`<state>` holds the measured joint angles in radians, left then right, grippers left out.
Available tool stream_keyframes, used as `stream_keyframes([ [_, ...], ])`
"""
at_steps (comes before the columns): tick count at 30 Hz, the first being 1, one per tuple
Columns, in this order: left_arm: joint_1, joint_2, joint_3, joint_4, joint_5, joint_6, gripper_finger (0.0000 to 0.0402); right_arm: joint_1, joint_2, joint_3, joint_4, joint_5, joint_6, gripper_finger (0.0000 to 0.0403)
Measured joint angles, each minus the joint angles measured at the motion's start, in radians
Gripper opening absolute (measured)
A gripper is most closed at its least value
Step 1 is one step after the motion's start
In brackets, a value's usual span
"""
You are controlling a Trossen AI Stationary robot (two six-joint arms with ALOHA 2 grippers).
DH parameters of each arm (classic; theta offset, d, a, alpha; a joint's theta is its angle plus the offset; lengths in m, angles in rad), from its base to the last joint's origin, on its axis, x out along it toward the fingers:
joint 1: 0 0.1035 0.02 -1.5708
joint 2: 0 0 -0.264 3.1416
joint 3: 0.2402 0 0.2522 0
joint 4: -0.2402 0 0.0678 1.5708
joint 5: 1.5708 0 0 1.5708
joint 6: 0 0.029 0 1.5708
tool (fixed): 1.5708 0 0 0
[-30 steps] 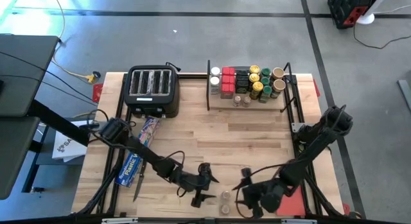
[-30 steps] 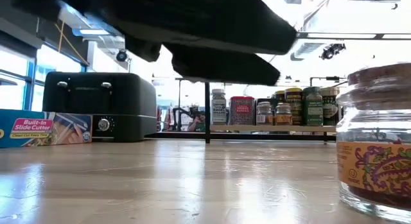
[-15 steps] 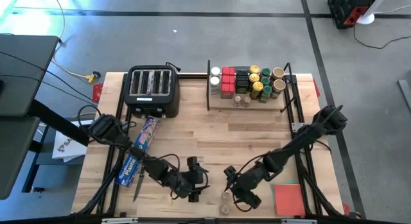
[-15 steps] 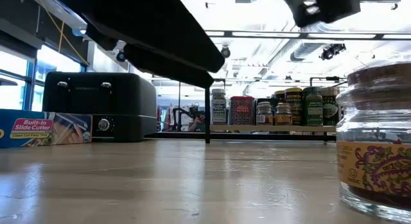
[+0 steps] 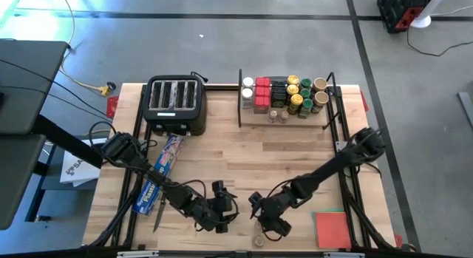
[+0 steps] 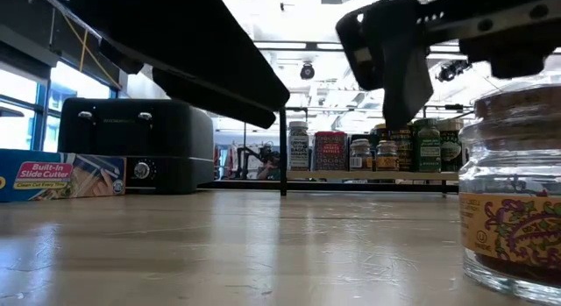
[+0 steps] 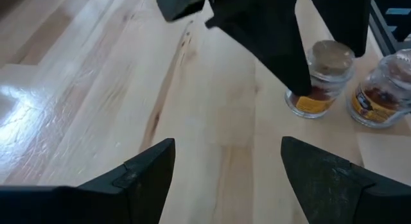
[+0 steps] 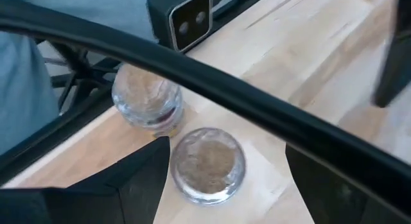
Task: Shelf spices
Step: Put the top small brown seasoning bottle on the shelf aligned with the other small brown seasoning bottle
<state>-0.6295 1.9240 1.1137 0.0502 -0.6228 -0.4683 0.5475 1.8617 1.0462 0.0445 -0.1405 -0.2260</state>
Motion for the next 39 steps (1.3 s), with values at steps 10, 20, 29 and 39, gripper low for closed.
stream_keyframes([
  [10,0.0,0.0,0.0,-0.001,-0.018,-0.013,0.028,-0.018,0.024,0.0,0.014,-0.066,-0.016,0.0257],
  [20,0.001,0.0,0.0,-0.001,-0.018,-0.027,0.028,-0.018,0.024,0.0,0.026,-0.066,-0.018,0.0156],
  [29,0.0,0.0,0.0,-0.004,-0.018,-0.036,0.028,-0.025,0.021,0.004,-0.006,-0.001,0.012,0.0146],
  [39,-0.001,0.0,0.0,-0.01,-0.018,-0.036,0.028,-0.132,-0.044,0.003,-0.19,0.131,0.027,0.0146],
])
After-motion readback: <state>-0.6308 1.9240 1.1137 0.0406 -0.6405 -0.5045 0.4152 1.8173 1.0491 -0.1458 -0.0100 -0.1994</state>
